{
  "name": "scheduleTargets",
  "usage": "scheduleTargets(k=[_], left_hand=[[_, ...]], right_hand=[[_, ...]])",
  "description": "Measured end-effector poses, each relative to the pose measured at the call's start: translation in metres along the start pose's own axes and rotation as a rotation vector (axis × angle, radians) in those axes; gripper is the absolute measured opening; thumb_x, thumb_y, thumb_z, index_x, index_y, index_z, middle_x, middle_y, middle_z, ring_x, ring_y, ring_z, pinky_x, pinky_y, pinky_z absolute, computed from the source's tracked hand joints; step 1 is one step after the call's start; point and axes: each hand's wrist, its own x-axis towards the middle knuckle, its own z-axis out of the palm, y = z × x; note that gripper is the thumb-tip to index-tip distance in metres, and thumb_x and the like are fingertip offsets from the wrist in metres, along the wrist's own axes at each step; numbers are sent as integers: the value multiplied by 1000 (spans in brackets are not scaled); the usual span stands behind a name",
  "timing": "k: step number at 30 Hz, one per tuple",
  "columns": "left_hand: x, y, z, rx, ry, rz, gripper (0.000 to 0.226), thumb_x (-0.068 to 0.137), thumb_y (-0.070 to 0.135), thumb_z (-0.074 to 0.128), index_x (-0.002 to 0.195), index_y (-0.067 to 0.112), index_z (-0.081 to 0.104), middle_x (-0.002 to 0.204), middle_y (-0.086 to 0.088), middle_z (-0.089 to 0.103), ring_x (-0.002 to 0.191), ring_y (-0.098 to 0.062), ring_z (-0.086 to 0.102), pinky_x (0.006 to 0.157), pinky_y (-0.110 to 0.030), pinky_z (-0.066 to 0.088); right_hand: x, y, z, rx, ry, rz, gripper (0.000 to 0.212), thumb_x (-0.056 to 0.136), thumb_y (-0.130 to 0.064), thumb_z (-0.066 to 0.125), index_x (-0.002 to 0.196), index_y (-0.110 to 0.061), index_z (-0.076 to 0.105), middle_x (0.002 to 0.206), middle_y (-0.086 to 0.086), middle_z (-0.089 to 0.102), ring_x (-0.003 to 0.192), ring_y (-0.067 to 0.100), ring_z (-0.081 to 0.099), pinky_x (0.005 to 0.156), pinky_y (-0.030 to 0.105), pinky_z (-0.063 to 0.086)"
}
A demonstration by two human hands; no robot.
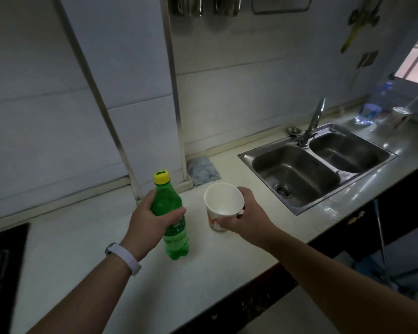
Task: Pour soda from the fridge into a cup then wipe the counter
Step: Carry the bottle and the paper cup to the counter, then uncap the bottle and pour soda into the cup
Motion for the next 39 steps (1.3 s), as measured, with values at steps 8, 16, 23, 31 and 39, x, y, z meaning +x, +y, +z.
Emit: scheduleTargets(k=[8, 16, 23, 31, 39], left_hand=[[7, -15, -8, 14, 173, -78, 50, 65, 29, 90, 108, 35, 64, 102, 10, 72, 95, -11, 69, 81, -34, 56], [-13, -25, -3, 122, 344, -145, 46, 67, 31, 88, 104, 39, 62, 98, 15, 71, 92, -5, 67, 78, -29, 55], [-26, -47, 3, 112, 426, -202, 54, 60, 46, 84, 108, 38, 61, 101, 15, 70, 96, -8, 67, 84, -36, 57], [-30, -69, 2, 108, 430, -224, 47, 69, 29, 88, 108, 35, 62, 102, 14, 71, 96, -8, 67, 83, -35, 57], [-27, -57, -12, 121, 409, -193, 49, 69, 29, 86, 111, 35, 62, 100, 17, 70, 94, -3, 66, 81, -29, 56]], right_hand=[[50, 37, 32, -3, -189, -36, 77, 64, -31, 87, 124, -31, 39, 116, -13, 50, 105, 8, 53, 78, 17, 47], [89, 84, 72, -104, -407, -92, 78, 60, -41, 88, 123, -29, 42, 118, -7, 52, 105, 11, 55, 87, 33, 50], [98, 105, 101, -129, -504, -126, 77, 61, -36, 89, 122, -31, 42, 117, -8, 51, 104, 12, 55, 85, 30, 49], [96, 111, 105, -152, -512, -80, 88, 64, -35, 88, 133, -29, 33, 124, -8, 48, 110, 14, 52, 90, 31, 49], [90, 95, 71, -233, -558, -18, 111, 62, -42, 88, 149, -31, 19, 141, -4, 39, 120, 14, 47, 102, 40, 46]])
